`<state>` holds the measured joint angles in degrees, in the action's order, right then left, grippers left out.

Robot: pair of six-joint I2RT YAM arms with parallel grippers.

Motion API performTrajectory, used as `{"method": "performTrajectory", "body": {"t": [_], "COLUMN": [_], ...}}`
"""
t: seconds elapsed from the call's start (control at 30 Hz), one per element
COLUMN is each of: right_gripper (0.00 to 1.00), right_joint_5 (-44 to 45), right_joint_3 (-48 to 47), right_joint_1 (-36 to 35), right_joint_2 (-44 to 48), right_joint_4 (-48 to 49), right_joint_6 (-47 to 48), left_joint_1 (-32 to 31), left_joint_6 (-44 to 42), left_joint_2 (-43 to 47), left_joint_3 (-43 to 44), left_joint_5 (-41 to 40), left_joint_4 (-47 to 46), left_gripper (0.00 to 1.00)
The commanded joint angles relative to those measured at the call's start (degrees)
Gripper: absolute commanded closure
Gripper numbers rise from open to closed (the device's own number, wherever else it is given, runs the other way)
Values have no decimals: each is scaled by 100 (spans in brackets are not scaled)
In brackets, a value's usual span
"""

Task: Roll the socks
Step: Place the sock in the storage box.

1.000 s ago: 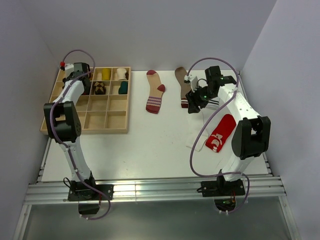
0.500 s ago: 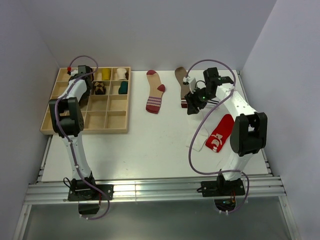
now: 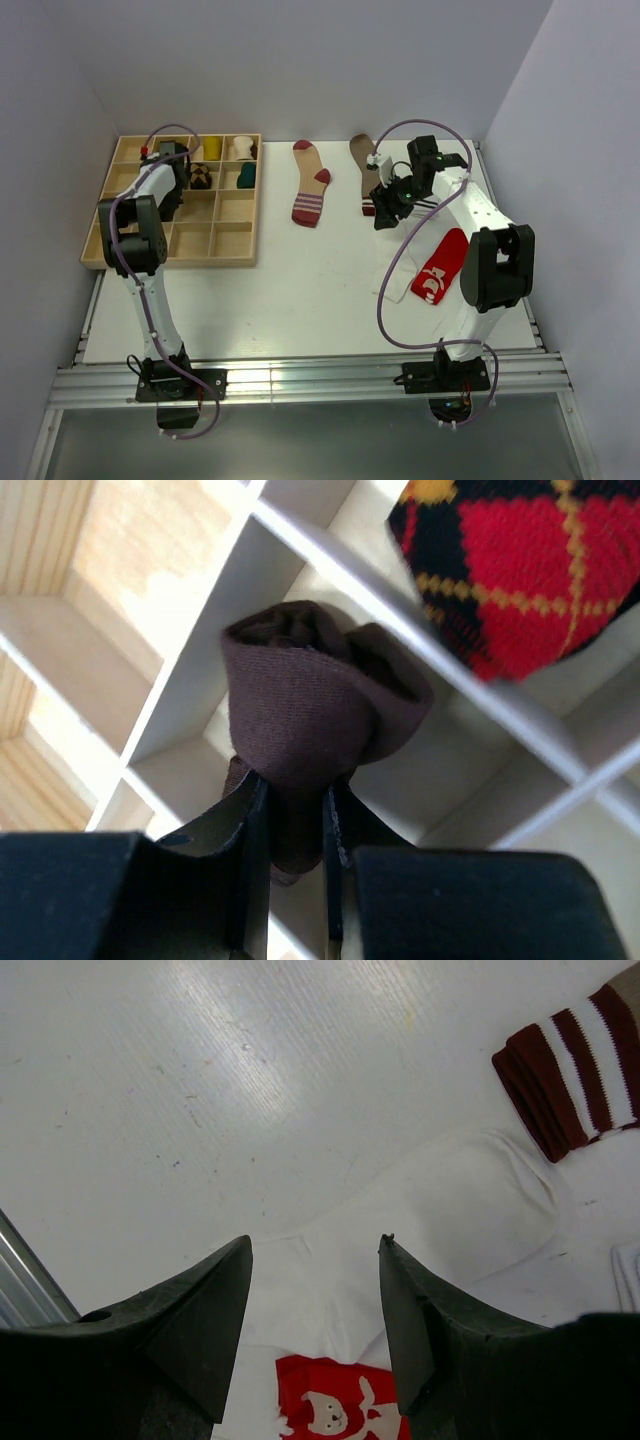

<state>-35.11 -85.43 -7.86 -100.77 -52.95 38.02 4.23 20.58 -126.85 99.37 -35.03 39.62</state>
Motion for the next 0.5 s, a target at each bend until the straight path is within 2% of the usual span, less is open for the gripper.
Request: {"method": "performTrajectory", "body": {"t": [0.0,0.2,0.47], "right_gripper": [39,39,40], "right_joint_5": [-171,-207,-75], "right_joint_3": [-53,-18,35], "right_joint_1": [39,39,39], "right_joint_2": [-57,-39,-30], "right_joint_4": [83,101,83], "right_joint_6": [56,21,48], "left_joint_1": [-19,-27,-27], "left_joint_6": [25,-379,-528], "left_joint_2": [678,213,-217], "left_joint_3": [-111,539,750], "left_joint_5": [-232,74,1163], "left_joint_4": [284,661,696], "left_gripper": [100,100,100]}}
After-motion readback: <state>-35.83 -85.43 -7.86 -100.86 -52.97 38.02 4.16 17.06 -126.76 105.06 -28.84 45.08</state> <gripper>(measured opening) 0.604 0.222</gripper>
